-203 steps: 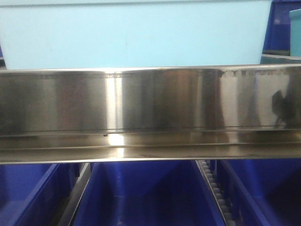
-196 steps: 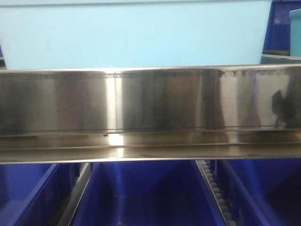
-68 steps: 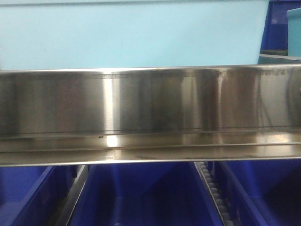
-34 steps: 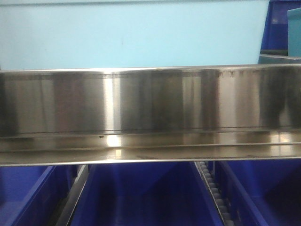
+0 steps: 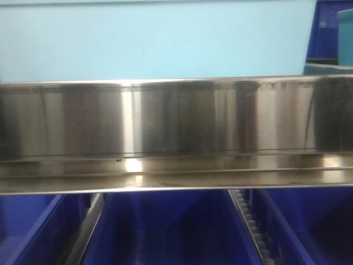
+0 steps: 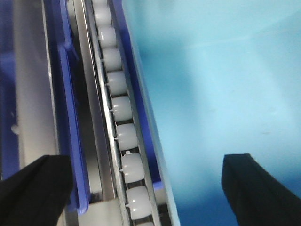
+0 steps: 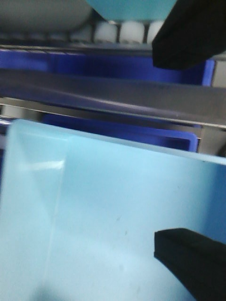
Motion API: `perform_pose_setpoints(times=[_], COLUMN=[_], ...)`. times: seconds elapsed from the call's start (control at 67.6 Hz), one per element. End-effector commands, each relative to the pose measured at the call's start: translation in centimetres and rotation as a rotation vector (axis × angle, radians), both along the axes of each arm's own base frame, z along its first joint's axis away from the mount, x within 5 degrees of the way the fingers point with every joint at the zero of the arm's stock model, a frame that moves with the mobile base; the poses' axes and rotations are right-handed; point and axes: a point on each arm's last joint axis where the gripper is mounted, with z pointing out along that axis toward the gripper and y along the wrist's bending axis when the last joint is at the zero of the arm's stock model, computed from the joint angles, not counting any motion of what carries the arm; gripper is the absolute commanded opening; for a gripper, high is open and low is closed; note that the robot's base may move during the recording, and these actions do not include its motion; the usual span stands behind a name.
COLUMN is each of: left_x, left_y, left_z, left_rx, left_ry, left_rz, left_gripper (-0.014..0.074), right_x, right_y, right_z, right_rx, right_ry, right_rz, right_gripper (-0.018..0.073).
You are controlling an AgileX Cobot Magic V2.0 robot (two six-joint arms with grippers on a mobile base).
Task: Move two blue bins to right shelf middle
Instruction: 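Close both grippers on opposite side walls of the light-blue bin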
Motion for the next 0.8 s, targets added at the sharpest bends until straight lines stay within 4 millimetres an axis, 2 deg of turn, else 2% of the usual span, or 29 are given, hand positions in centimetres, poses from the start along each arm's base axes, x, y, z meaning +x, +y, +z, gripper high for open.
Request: perform_pose_setpoints(times=[0.0, 0.192, 0.37, 0.444, 0.518, 0.577, 0.636, 0.725, 0.784], left_x=[1.0, 2.7, 3.7, 3.9, 3.9, 3.9, 3.9, 3.9, 3.9], left_y=[-0.6, -1.5, -2.0, -2.0, -2.0, -2.0, -1.9, -1.9, -1.9], left_z=[-1.0, -3.3, -5.0, -5.2, -5.3, -5.3, -5.3, -5.3, -5.3], left_rx=[0.007, 0.010, 0.029, 0.032, 0.032, 0.032, 0.040, 0.048, 0.048], left_ry=[0.031, 0.101, 0.150, 0.157, 0.158, 0.158, 0.154, 0.151, 0.151], left_rz=[0.003, -0.001, 0.000, 0.000, 0.000, 0.000, 0.001, 0.002, 0.002], left_gripper=[0.0535, 0.0535, 0.0535, 0.0535, 0.0512, 0.0452, 0.0349, 0.0137, -0.0022], right_x=[1.3, 3.4, 4.4, 4.6, 4.6, 4.6, 4.6, 4.6, 4.6], right_y=[0.5, 1.8, 2.4, 2.5, 2.5, 2.5, 2.5, 2.5, 2.5], right_z=[-1.1, -3.9, -5.5, -5.9, -5.9, -5.9, -5.9, -5.9, -5.9], right_rx=[-0.009, 0.004, -0.009, -0.014, -0.014, -0.014, -0.014, -0.016, -0.016], right_ry=[0.018, 0.082, 0.120, 0.129, 0.128, 0.128, 0.130, 0.132, 0.132], right_rz=[-0.025, -0.018, -0.018, -0.019, -0.019, -0.019, -0.019, -0.019, -0.019], right_gripper=[0.0568, 0.0568, 0.0565, 0.0522, 0.0425, 0.0309, 0.0193, -0.0027, -0.0138])
